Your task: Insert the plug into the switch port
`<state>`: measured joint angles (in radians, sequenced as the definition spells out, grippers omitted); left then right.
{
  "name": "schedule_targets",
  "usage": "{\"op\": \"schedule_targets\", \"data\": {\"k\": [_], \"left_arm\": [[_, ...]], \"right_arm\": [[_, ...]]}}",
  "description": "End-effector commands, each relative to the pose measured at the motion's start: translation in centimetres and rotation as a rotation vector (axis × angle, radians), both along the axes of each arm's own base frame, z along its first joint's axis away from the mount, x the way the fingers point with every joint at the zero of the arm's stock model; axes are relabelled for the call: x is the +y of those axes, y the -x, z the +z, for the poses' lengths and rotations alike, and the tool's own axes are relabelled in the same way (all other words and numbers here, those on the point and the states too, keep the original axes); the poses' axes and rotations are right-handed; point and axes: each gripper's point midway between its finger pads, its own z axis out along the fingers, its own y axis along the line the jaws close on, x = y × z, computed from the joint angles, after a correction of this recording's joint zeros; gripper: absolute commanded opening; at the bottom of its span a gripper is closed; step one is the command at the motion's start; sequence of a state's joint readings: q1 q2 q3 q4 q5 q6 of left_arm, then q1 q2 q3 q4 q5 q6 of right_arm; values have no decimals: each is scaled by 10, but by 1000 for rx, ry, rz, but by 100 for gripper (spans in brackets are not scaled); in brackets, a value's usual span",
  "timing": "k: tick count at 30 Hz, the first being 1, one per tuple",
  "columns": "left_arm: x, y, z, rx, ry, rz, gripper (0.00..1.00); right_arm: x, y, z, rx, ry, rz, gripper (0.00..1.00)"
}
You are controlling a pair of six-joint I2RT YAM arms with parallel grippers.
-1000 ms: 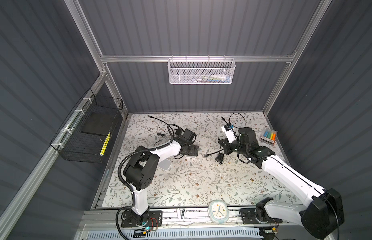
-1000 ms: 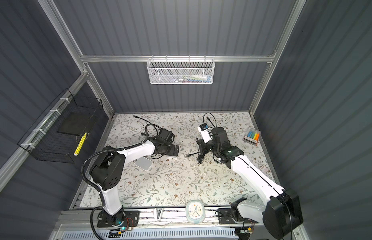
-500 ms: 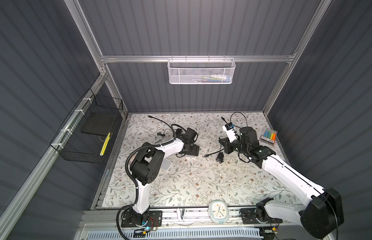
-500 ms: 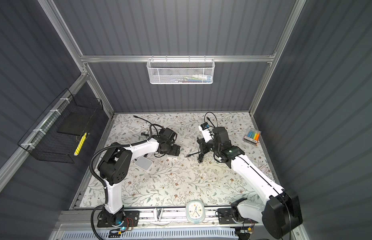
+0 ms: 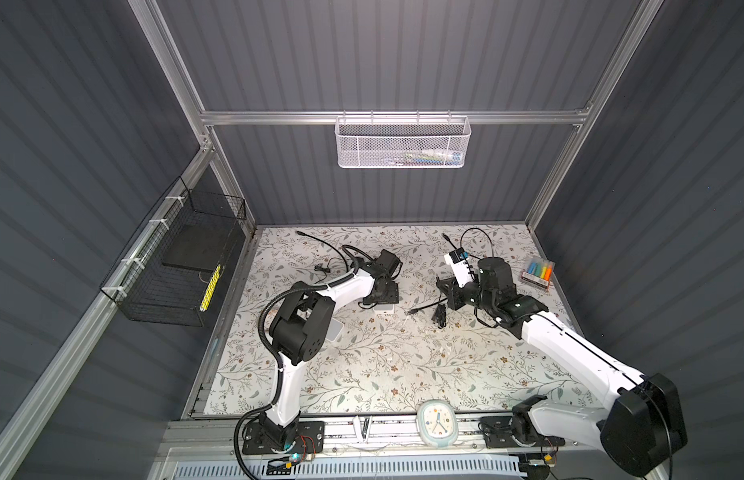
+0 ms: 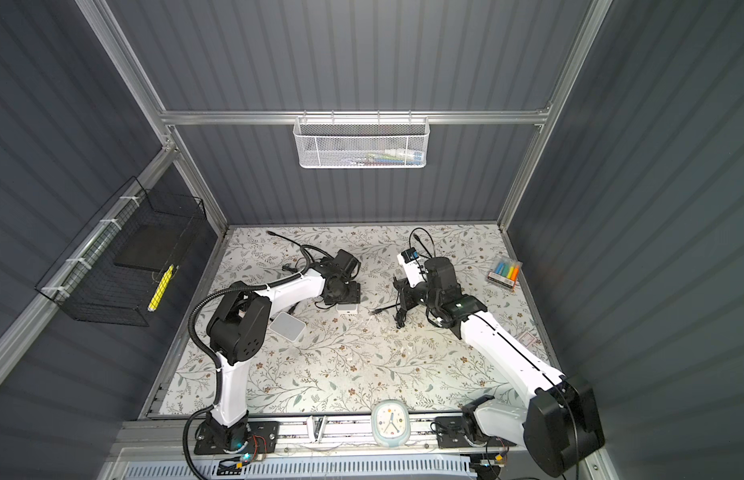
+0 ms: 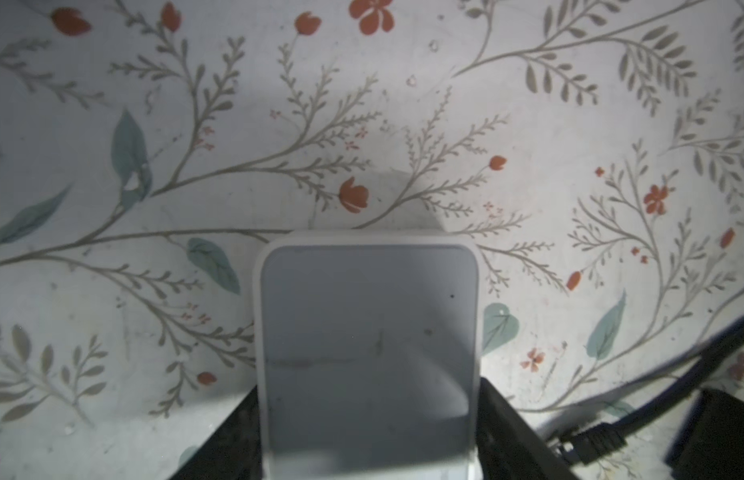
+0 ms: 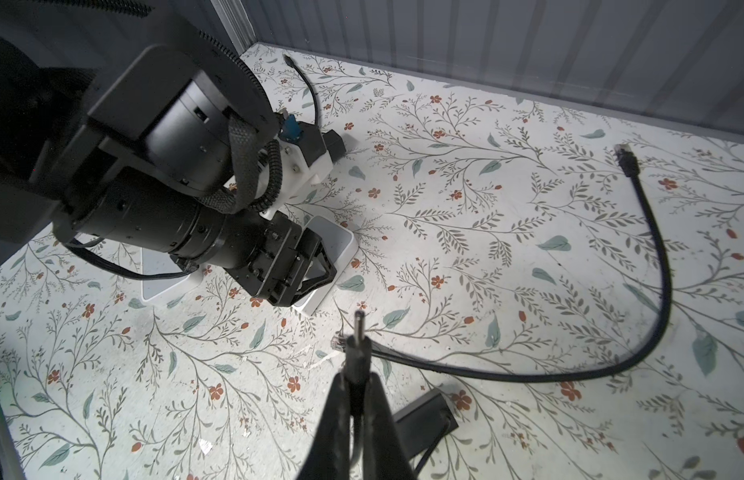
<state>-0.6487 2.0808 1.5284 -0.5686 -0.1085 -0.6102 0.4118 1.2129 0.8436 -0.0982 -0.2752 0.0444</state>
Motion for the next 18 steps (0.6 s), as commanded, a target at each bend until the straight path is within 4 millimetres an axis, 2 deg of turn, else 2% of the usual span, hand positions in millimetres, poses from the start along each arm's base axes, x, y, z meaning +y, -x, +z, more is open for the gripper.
{"op": "schedule_targets", "data": {"k": [1, 7, 10, 11, 15, 18], "left_arm": [[21, 15, -13, 88, -92, 150, 76], [13, 21, -7, 93, -70, 273, 82], [10, 21, -2, 87, -57, 307, 90], [8, 20, 0, 83, -49, 312, 100], [1, 20, 4, 77, -13, 314, 100], [3, 14, 25, 22, -20, 276, 100]], "right_arm": [[3, -1, 4, -21, -39, 10, 0], [14, 6, -14, 43, -48, 74, 0], [16, 9, -26, 78, -33, 92, 0], [17, 9, -29, 86, -29, 98, 0], [21, 11, -31, 101, -16, 114, 0], [24, 15, -32, 109, 3, 126, 0]]}}
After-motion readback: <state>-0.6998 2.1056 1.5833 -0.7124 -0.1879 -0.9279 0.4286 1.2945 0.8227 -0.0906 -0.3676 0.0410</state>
